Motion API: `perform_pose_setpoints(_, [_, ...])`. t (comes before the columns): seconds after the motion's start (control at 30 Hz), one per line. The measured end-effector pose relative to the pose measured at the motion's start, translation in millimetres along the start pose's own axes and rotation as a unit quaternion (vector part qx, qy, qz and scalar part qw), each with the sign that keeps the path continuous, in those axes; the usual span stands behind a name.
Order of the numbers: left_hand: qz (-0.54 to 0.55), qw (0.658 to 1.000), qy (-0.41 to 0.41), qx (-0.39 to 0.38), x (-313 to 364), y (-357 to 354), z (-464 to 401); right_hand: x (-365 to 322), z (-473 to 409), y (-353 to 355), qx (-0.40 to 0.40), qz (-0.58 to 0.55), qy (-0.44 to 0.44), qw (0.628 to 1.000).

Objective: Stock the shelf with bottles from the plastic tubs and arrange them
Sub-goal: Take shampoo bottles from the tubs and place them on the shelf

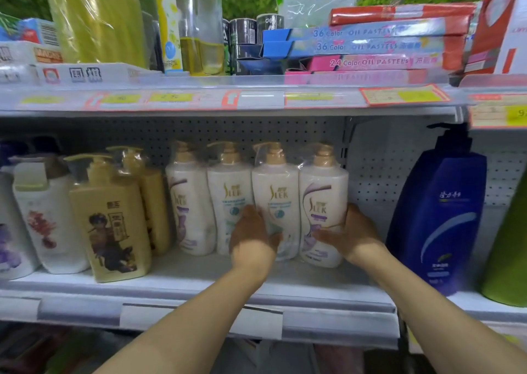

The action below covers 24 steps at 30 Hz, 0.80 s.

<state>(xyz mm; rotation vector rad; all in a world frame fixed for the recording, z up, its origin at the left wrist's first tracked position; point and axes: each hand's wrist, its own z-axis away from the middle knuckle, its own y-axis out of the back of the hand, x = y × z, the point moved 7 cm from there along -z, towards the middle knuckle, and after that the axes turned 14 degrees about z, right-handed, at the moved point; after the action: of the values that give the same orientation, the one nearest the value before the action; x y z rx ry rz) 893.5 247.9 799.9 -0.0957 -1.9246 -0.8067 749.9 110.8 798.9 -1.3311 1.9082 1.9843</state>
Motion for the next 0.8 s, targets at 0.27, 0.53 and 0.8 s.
perform_pose_setpoints(0.27, [-0.095, 0.995, 0.002, 0.013, -3.5, -12.1, -13.0, -2.1, 0.1, 2.8, 0.012, 0.036, -0.004, 0.999])
perform_pose_setpoints(0.53, [-0.204, 0.976, -0.074, -0.007, -4.1, -3.8, 9.3, 0.1, 14.7, -3.0, 0.008, 0.145, -0.034, 0.989])
perform_pose_setpoints(0.8, [-0.242, 0.966, -0.085, -0.017, -13.1, 42.7, 44.5, -37.0, 80.7, 0.2, 0.080, 0.303, 0.058, 0.948])
